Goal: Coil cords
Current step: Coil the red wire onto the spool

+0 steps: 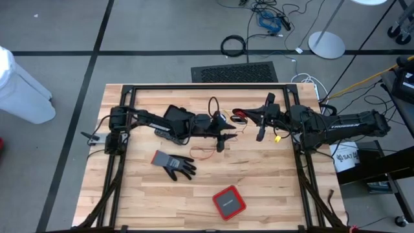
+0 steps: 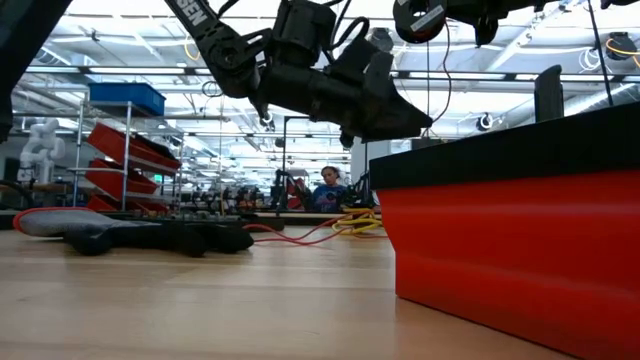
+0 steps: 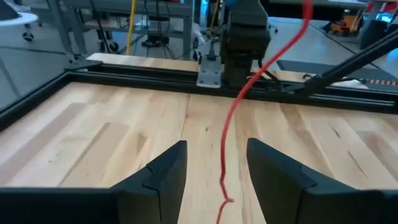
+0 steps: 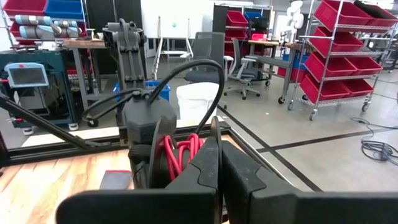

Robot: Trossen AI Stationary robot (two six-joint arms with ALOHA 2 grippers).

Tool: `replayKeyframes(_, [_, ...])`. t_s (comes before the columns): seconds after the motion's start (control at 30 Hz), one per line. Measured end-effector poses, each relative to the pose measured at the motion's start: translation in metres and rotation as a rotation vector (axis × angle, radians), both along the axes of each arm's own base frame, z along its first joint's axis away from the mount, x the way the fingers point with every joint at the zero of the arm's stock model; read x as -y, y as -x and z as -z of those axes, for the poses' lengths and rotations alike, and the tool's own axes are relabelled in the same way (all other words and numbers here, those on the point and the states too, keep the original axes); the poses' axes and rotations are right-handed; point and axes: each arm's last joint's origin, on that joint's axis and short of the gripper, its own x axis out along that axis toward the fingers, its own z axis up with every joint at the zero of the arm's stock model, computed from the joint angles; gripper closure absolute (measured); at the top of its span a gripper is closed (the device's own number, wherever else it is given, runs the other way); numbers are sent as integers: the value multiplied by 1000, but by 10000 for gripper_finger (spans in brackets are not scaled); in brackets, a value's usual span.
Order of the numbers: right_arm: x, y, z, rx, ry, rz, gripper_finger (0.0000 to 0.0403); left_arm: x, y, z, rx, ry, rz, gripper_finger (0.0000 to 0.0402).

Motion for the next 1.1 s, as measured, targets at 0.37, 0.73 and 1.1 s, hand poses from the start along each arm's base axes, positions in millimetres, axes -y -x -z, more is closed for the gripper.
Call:
replayKeyframes(0.37, [0,0,-2,17,4,0,403,0,-6,16,-19,28,-3,228])
replayKeyframes(0.73, [0,-1,0,2,1,-7,403,0,-15,31,-42,51,11,279])
replayKeyframes(1.1, [-1,-1,1,-10,1,-25,403,3,-14,36,-95,20,-6,288])
